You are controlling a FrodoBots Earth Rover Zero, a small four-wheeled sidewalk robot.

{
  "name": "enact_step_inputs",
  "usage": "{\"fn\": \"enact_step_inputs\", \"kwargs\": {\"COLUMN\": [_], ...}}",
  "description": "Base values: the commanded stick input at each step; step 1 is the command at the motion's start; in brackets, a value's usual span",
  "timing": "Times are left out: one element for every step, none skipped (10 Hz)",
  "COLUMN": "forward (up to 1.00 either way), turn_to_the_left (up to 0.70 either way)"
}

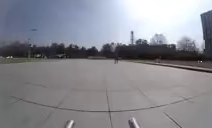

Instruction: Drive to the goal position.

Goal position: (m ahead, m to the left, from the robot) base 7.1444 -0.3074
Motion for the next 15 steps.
{"fn": "enact_step_inputs", "kwargs": {"forward": [1.0,1.0,1.0,1.0,1.0,1.0,1.0,1.0,1.0,1.0,1.0,1.0,1.0,1.0,1.0], "turn_to_the_left": [0.0,0.0,0.0,0.0,0.0,0.0,0.0,0.0,0.0,0.0,0.0,0.0,0.0,0.0,0.0]}}
